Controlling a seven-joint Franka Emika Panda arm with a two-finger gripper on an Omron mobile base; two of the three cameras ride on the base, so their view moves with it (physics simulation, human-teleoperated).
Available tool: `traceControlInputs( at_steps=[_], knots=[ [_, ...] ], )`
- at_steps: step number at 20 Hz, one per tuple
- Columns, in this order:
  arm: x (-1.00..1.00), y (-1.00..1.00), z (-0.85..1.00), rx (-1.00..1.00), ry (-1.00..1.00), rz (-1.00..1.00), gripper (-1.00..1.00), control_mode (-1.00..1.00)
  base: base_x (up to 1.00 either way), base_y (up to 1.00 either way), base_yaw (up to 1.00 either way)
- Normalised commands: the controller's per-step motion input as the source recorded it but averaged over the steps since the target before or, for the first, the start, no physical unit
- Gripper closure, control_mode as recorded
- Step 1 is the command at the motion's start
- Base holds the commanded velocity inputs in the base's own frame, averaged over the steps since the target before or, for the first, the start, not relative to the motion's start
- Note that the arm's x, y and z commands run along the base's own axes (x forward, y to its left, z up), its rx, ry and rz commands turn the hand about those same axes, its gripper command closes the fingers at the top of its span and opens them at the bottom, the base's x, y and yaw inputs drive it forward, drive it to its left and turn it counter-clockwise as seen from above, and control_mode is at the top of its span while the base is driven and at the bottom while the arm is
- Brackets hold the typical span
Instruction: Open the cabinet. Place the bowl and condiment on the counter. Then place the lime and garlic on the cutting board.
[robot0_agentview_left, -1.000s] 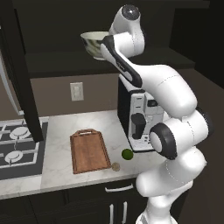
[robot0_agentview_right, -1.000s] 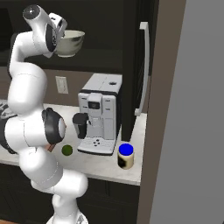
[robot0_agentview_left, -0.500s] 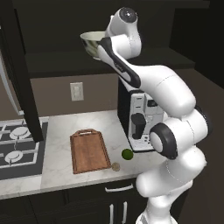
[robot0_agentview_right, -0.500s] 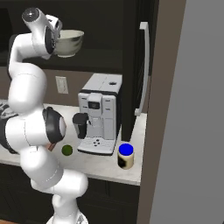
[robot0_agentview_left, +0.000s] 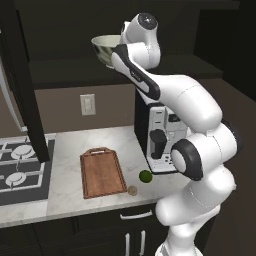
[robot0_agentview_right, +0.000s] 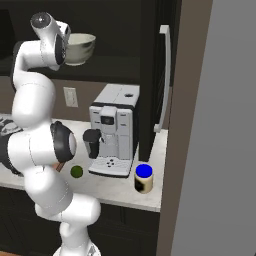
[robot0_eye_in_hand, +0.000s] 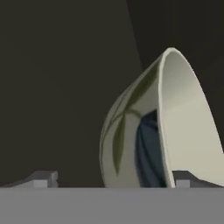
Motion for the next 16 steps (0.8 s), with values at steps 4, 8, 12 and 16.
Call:
traceControlInputs(
  at_steps=[4, 8, 12, 16],
  knots=[
    [0.00, 0.00, -0.13, -0.01, 0.00, 0.00, 1.00, -1.00, 0.00, 0.00, 0.00],
    [0.00, 0.00, -0.03, -0.01, 0.00, 0.00, 1.00, -1.00, 0.00, 0.00, 0.00],
    [-0.42, 0.03, 0.10, -0.03, 0.00, 0.00, 1.00, -1.00, 0.00, 0.00, 0.00],
    [-0.99, 0.04, 0.03, 0.00, 0.00, 0.00, 1.00, -1.00, 0.00, 0.00, 0.00]
  ],
)
